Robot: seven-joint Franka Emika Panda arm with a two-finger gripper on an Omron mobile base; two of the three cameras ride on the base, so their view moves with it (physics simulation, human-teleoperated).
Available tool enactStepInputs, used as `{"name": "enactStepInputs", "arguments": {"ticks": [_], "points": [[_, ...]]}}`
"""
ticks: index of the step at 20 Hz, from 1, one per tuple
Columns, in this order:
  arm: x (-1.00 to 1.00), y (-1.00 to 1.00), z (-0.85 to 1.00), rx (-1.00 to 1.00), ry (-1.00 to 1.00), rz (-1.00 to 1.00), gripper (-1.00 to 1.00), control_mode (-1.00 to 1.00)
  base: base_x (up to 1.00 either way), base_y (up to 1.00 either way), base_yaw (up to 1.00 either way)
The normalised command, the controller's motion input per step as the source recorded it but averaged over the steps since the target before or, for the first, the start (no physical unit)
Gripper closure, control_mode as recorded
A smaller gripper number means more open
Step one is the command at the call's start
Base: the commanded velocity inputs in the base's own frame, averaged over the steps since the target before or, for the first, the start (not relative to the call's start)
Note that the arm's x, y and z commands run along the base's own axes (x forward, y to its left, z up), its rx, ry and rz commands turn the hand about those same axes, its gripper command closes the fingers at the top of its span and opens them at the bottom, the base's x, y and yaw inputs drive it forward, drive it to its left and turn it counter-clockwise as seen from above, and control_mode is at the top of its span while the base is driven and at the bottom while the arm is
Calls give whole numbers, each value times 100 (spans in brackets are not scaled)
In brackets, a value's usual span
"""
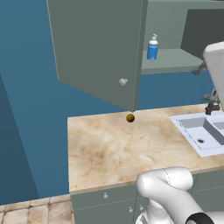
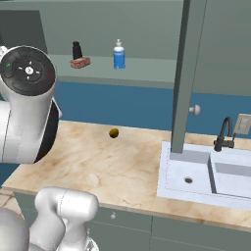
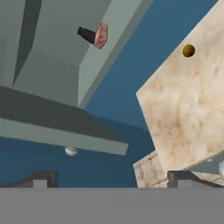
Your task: Pick the soap dispenser and bar soap from the cabinet and place them on the counter.
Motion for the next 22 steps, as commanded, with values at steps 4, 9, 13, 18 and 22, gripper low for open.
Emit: {"name": "enactStepInputs", "arguments": {"ticks": [4, 9, 13, 18, 22], "points": [[40, 0, -14, 17, 0, 11, -100, -100, 0, 0, 0], [18, 10, 0, 11, 0, 3, -100, -100, 0, 0, 0], [17, 31, 0, 9, 0, 0, -100, -100, 0, 0, 0], [33, 22, 0, 10, 1, 0, -100, -100, 0, 0, 0], [46, 1, 0, 10, 6, 0, -100, -100, 0, 0, 0]]}}
